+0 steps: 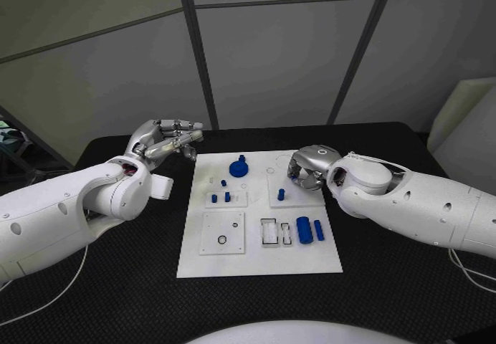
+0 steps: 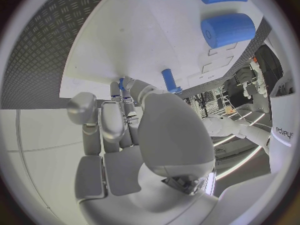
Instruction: Assemble the parts on the task board
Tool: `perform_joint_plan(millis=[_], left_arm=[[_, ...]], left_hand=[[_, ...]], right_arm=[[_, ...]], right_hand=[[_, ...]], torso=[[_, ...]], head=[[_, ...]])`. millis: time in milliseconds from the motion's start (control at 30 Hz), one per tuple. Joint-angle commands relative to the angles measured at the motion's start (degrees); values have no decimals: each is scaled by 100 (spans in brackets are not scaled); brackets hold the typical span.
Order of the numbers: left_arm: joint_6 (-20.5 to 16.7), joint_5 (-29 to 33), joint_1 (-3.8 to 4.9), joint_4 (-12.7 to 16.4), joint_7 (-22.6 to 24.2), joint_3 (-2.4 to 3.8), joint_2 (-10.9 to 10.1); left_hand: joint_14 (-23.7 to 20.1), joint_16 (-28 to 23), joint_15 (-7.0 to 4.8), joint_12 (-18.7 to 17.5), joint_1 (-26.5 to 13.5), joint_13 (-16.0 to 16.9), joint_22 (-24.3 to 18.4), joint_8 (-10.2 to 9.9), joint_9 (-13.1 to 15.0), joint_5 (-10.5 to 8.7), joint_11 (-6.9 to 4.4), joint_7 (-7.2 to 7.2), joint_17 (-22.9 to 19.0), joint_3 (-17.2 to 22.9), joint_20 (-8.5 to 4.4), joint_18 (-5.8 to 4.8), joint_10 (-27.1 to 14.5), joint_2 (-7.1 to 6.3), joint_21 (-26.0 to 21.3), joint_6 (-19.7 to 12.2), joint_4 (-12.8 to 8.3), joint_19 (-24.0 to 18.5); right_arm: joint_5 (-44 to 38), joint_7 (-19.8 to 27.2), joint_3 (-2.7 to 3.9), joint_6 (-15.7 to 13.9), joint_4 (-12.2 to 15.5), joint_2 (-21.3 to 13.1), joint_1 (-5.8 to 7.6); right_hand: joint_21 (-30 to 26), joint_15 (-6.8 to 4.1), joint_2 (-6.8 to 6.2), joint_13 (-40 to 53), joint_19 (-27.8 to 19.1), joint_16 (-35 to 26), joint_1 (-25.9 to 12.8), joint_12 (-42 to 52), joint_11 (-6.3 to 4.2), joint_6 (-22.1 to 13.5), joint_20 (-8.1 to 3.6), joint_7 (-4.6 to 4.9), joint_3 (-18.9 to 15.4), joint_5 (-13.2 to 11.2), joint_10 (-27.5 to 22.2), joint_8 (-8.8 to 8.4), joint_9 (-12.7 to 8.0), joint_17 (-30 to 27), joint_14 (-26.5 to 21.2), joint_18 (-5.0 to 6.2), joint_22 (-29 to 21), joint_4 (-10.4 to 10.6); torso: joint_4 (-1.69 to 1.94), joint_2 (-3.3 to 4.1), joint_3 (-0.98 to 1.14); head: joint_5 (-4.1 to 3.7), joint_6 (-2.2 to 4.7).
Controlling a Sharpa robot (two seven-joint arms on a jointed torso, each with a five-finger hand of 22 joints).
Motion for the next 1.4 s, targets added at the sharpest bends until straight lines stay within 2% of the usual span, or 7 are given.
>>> perform_joint_plan(millis=[33, 333, 567, 733, 967, 1167, 1400], left_arm=[[131, 24, 7, -14, -47, 6, 7], [293, 23, 7, -72, -202, 5, 26], [330, 5, 5, -83, -243, 3, 52], [321, -115, 4, -95, -272, -1, 60], [324, -161, 3, -84, -279, -5, 100], [186, -168, 4, -82, -176, -5, 148], [39, -169, 5, -104, -36, -5, 189]], left_hand=[[-58, -38, 6, 8, 29, 4, -12, 16, -11, 22, 6, 31, -12, 11, 15, -63, -55, 58, -41, -9, -47, -38], [-140, -95, 33, 11, 85, 1, -33, -5, -35, 27, 50, 82, -56, 48, 30, -66, -141, 80, -81, -72, -124, -79], [-157, -110, 44, 9, 89, -2, -39, -16, -43, 31, 64, 98, -69, 58, 37, -67, -172, 89, -92, -99, -137, -93], [-168, -119, 49, 10, 106, -3, -40, -24, -49, 36, 72, 108, -79, 77, 41, -66, -191, 103, -97, -120, -155, -101], [-170, -121, 51, 14, 115, -3, -41, -24, -51, 37, 75, 110, -82, 87, 42, -65, -197, 111, -98, -125, -163, -104], [-166, -119, 50, 21, 125, -1, -40, -21, -50, 39, 74, 110, -84, 95, 43, -65, -195, 117, -97, -123, -173, -103], [-165, -119, 50, 25, 125, 0, -39, -19, -50, 38, 73, 109, -85, 96, 43, -64, -192, 115, -96, -121, -176, -102]], right_arm=[[-68, 92, 2, -421, 80, -29, 8], [-69, 66, 18, -520, 515, -274, 12], [-104, 101, 135, -519, 1091, -473, 18], [-74, 176, 166, -543, 1480, -438, 18], [115, 413, 177, -687, 1665, -153, 16], [380, 657, 172, -873, 1474, 136, -14], [517, 903, 162, -966, 1250, 369, -245]], right_hand=[[29, -29, 13, -2, 19, 40, 49, -18, -76, 15, -12, 1, 8, 14, 76, 3, -11, 4, 211, -108, 15, -41], [40, -26, 6, 1, 18, 50, 46, -27, -72, 7, -12, 6, 14, 41, 73, -4, -9, 9, 210, -110, 26, -51], [56, -24, 3, 4, 23, 66, 42, -34, -69, 3, -12, 9, 20, 62, 70, -9, -8, 25, 212, -114, 47, -56], [75, -21, 12, 5, 30, 79, 38, -44, -64, -2, -11, 13, 32, 78, 62, -15, -6, 37, 213, -119, 72, -56], [107, -11, 0, 13, 29, 98, -5, -71, -54, -20, -2, 22, 46, 184, 51, -34, 1, 39, 210, -124, 109, -50], [134, -7, 1, 17, 35, 119, -11, -91, -48, -40, 1, 29, 64, 236, 37, -50, 3, 51, 212, -128, 140, -59], [140, -1, 3, 21, 24, 128, -7, -112, -39, -61, 6, 38, 85, 286, 19, -68, 6, 46, 209, -126, 142, -78]], torso=[[3, 1, -5], [-4, -3, -5], [2, -5, -14], [-5, 5, 8], [4, -4, -25], [28, -6, -28], [15, -7, -29]], head=[[28, -2], [81, 4], [90, 38], [133, 57], [224, 49], [400, 46], [679, -36]])
